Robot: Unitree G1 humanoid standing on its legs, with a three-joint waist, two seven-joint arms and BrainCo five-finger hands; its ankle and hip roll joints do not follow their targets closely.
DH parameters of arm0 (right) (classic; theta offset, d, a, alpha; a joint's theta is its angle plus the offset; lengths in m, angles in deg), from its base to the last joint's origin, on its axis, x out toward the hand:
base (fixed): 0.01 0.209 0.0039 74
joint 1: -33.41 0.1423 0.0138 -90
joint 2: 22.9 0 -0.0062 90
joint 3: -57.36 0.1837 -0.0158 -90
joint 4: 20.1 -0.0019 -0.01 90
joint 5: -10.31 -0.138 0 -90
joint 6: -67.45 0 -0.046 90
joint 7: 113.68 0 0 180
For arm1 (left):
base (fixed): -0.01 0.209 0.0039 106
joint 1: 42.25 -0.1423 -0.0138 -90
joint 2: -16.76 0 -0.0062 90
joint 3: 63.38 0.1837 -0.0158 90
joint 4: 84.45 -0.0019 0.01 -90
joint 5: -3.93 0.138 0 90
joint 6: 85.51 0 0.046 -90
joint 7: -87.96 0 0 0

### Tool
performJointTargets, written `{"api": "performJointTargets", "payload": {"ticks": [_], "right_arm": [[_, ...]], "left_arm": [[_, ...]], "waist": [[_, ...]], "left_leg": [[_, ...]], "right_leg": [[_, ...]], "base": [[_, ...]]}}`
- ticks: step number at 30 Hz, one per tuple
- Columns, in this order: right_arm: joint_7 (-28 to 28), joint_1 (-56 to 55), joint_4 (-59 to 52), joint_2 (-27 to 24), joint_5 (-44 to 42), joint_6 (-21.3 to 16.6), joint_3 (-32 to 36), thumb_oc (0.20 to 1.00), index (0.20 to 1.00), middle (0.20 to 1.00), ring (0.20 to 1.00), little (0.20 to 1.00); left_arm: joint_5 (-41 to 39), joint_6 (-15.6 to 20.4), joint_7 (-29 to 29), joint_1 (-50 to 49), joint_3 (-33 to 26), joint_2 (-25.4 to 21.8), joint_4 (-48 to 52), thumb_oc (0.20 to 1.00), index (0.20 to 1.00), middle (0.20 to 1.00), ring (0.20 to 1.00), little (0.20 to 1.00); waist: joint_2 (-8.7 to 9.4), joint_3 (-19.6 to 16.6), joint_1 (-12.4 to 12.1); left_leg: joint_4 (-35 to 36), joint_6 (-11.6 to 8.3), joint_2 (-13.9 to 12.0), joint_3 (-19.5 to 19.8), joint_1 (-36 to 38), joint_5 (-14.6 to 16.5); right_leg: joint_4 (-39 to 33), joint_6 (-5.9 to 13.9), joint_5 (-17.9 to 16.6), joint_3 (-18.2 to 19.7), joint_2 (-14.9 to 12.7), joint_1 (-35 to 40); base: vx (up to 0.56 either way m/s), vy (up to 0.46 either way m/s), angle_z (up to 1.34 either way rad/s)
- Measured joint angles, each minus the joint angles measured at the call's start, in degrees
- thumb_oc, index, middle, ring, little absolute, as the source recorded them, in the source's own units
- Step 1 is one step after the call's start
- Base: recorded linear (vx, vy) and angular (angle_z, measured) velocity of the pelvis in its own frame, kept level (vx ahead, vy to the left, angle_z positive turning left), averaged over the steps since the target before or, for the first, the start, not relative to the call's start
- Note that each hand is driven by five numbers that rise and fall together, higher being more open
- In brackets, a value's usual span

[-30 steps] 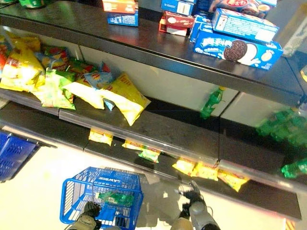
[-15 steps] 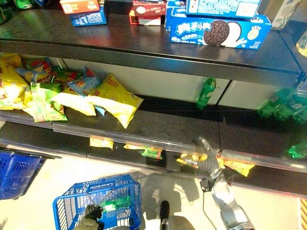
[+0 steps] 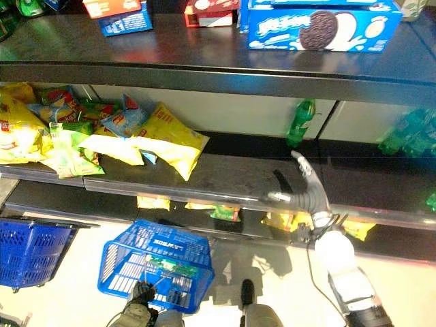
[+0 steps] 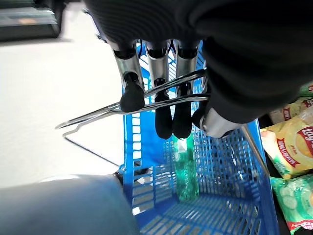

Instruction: Pick up the snacks into the basket

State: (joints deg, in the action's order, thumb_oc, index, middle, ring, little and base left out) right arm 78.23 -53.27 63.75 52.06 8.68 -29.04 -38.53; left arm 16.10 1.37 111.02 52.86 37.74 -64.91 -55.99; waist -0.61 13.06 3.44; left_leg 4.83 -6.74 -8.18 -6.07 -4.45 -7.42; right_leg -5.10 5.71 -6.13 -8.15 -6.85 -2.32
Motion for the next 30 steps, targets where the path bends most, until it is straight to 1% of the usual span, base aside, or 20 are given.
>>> {"api": "performJointTargets", "payload": {"ticks": [1,2,3,4,5,7,8,9,10,11,12,13,15,17,18,21,24,28,30], "right_arm": [[1.4,6.2,4.6,0.2,0.3,1.4,-4.0,1.000,1.000,1.000,1.000,1.000],[1.6,9.1,6.3,0.3,0.5,2.0,-5.1,1.000,1.000,1.000,1.000,1.000],[2.8,14.3,9.1,1.1,0.5,2.6,-5.8,1.000,1.000,1.000,1.000,1.000],[3.0,17.0,10.8,1.2,0.5,3.1,-6.8,1.000,1.000,1.000,1.000,1.000],[3.5,20.4,13.2,1.3,0.5,3.9,-8.7,1.000,1.000,1.000,1.000,1.000],[4.1,26.2,16.9,1.5,0.4,4.9,-11.5,1.000,1.000,1.000,1.000,1.000],[4.6,32.5,21.2,1.4,0.4,5.7,-14.4,1.000,1.000,1.000,1.000,1.000],[5.0,35.6,23.8,1.3,0.5,6.1,-15.2,1.000,1.000,1.000,1.000,1.000],[5.4,39.8,27.8,0.3,0.4,7.8,-15.2,1.000,1.000,1.000,1.000,1.000],[6.0,40.1,27.8,0.2,0.4,8.4,-14.0,1.000,1.000,1.000,1.000,1.000],[6.3,41.4,29.4,0.2,0.4,8.5,-14.4,1.000,1.000,1.000,1.000,1.000],[6.7,47.2,36.2,-0.6,0.3,9.5,-17.1,1.000,1.000,1.000,1.000,1.000],[7.4,49.1,37.4,-1.0,0.3,9.7,-16.2,1.000,1.000,1.000,1.000,1.000],[7.4,51.7,39.6,-1.4,0.3,9.9,-17.4,1.000,1.000,1.000,1.000,1.000],[7.5,53.0,41.3,-1.4,0.3,9.9,-17.8,1.000,1.000,1.000,1.000,1.000],[7.6,55.8,43.1,-1.6,0.3,10.0,-18.3,1.000,1.000,1.000,1.000,1.000],[8.5,61.7,48.4,-1.8,0.3,9.9,-20.4,1.000,1.000,1.000,1.000,1.000],[9.1,64.5,52.4,-2.0,-0.3,9.4,-20.8,1.000,1.000,1.000,1.000,1.000],[9.9,66.9,57.0,-1.0,-1.0,8.8,-21.3,1.000,1.000,1.000,1.000,1.000]], "left_arm": [[0.5,0.1,0.0,0.5,1.2,-1.4,1.2,0.200,0.200,0.200,0.200,0.200],[0.7,0.1,-0.1,1.8,1.8,-2.2,1.4,0.200,0.200,0.200,0.200,0.200],[0.7,0.2,0.0,4.7,2.5,-3.4,2.3,0.200,0.200,0.200,0.200,0.200],[0.6,0.1,-0.1,6.0,2.7,-3.9,2.9,0.200,0.200,0.200,0.200,0.200],[0.6,0.1,0.0,6.7,2.9,-4.5,3.8,0.200,0.200,0.200,0.200,0.200],[0.5,0.1,0.3,7.6,2.9,-5.4,5.5,0.200,0.200,0.200,0.200,0.200],[0.5,0.2,1.1,7.7,3.6,-6.9,7.9,0.200,0.200,0.200,0.200,0.200],[0.3,0.4,1.4,8.1,3.6,-7.3,8.5,0.200,0.200,0.200,0.200,0.200],[-0.6,0.7,1.7,9.8,3.5,-7.5,8.6,0.200,0.200,0.200,0.200,0.200],[-0.6,0.8,1.8,10.3,3.4,-7.4,8.6,0.200,0.200,0.200,0.200,0.200],[-1.7,1.2,2.0,10.2,3.3,-7.6,9.1,0.200,0.200,0.200,0.200,0.200],[-3.7,2.0,2.0,11.0,3.6,-8.2,8.9,0.200,0.200,0.200,0.200,0.200],[-5.4,2.6,2.0,11.4,3.5,-8.6,10.6,0.200,0.200,0.200,0.200,0.200],[-7.9,3.1,2.0,11.7,3.5,-8.9,12.9,0.200,0.200,0.200,0.200,0.200],[-9.7,3.6,2.0,11.8,3.6,-8.7,13.6,0.200,0.200,0.200,0.200,0.200],[-11.8,4.1,2.2,11.8,3.7,-8.8,14.8,0.200,0.200,0.200,0.200,0.200],[-13.1,4.2,2.4,12.0,6.1,-9.8,16.9,0.200,0.200,0.200,0.200,0.200],[-13.0,4.6,2.5,12.4,6.6,-9.7,17.9,0.200,0.200,0.200,0.200,0.200],[-13.0,4.7,3.0,12.5,8.5,-9.8,17.7,0.200,0.200,0.200,0.200,0.200]], "waist": [[1.88,0.1,-0.4],[2.47,0.3,-0.9],[3.74,1.7,-2.9],[4.08,3.0,-4.4],[4.27,4.0,-5.0],[4.35,6.5,-7.6],[4.91,9.1,-7.9],[5.11,10.4,-8.3],[5.42,12.0,-8.8],[5.63,12.5,-9.4],[5.98,12.8,-10.1],[6.74,13.4,-10.1],[7.12,13.8,-10.5],[7.51,14.6,-10.4],[7.53,14.7,-10.3],[7.75,15.4,-10.5],[7.79,15.4,-10.5],[7.77,15.5,-10.6],[7.75,15.5,-10.6]], "left_leg": [[0.1,1.17,2.0,0.0,-1.8,-0.7],[0.1,1.78,2.8,-0.2,-2.7,-0.9],[0.1,2.54,4.0,0.0,-4.8,-1.6],[0.0,2.79,4.5,0.3,-5.6,-1.8],[0.0,2.88,4.7,0.3,-6.2,-1.8],[-0.1,2.94,4.9,0.5,-6.7,-1.9],[-0.7,2.81,4.7,0.7,-7.9,-1.7],[-1.0,2.79,4.7,1.0,-8.6,-1.7],[-1.3,2.79,4.5,1.4,-9.7,-1.8],[-1.2,2.79,4.5,1.7,-10.1,-1.9],[-1.2,2.79,4.5,1.8,-10.3,-1.9],[-1.6,2.74,4.5,1.7,-11.3,-1.8],[-1.6,2.68,4.3,2.0,-12.6,-1.9],[-1.6,2.61,4.1,2.6,-13.4,-1.9],[-1.6,2.59,4.0,3.0,-13.9,-1.9],[-1.5,2.53,4.0,3.3,-14.5,-2.0],[-2.0,2.40,4.1,3.5,-16.6,-2.2],[-2.3,2.05,3.9,4.7,-18.3,-2.9],[-2.3,1.95,3.8,5.0,-18.6,-3.0]], "right_leg": [[1.4,0.95,0.0,0.0,-2.0,-2.4],[1.6,1.20,-0.3,0.1,-2.6,-3.5],[1.6,2.09,-0.8,-0.1,-3.7,-5.2],[1.5,2.33,-1.0,-0.1,-4.1,-5.7],[1.4,2.55,-1.2,-0.1,-4.2,-6.2],[1.0,2.62,-1.4,-0.3,-4.2,-6.3],[0.9,2.46,-1.6,-0.5,-4.0,-7.0],[0.9,2.39,-1.8,-0.8,-4.0,-7.3],[0.7,2.28,-2.0,-1.0,-3.8,-8.1],[0.6,2.26,-2.0,-1.1,-3.7,-8.3],[0.4,2.26,-2.0,-1.1,-3.8,-8.2],[-0.1,2.21,-2.2,-1.0,-3.7,-8.9],[-0.1,2.18,-2.2,-1.2,-3.5,-10.0],[-0.1,2.17,-2.2,-1.4,-3.3,-10.5],[-0.1,2.17,-2.2,-1.9,-3.2,-10.8],[-0.1,2.17,-2.2,-1.9,-3.1,-11.2],[-0.1,2.17,-2.2,-2.2,-3.1,-12.9],[-0.1,1.84,-2.4,-3.1,-2.5,-13.8],[-0.1,1.63,-2.5,-3.3,-2.3,-14.0]], "base": [[-0.06,0.097,0.18],[-0.06,0.136,0.20],[-0.04,0.082,0.22],[-0.07,0.114,0.23],[-0.05,0.054,0.13],[-0.05,0.088,0.05],[-0.02,0.074,0.07],[-0.02,0.085,0.12],[0.00,0.060,0.13],[0.00,0.059,0.13],[0.01,0.050,0.05],[0.02,0.035,0.02],[0.04,0.029,0.03],[0.03,0.005,0.10],[0.00,-0.007,0.11],[-0.01,-0.009,0.05],[-0.01,-0.006,0.02],[0.00,0.004,0.10],[0.02,0.012,0.04]]}}
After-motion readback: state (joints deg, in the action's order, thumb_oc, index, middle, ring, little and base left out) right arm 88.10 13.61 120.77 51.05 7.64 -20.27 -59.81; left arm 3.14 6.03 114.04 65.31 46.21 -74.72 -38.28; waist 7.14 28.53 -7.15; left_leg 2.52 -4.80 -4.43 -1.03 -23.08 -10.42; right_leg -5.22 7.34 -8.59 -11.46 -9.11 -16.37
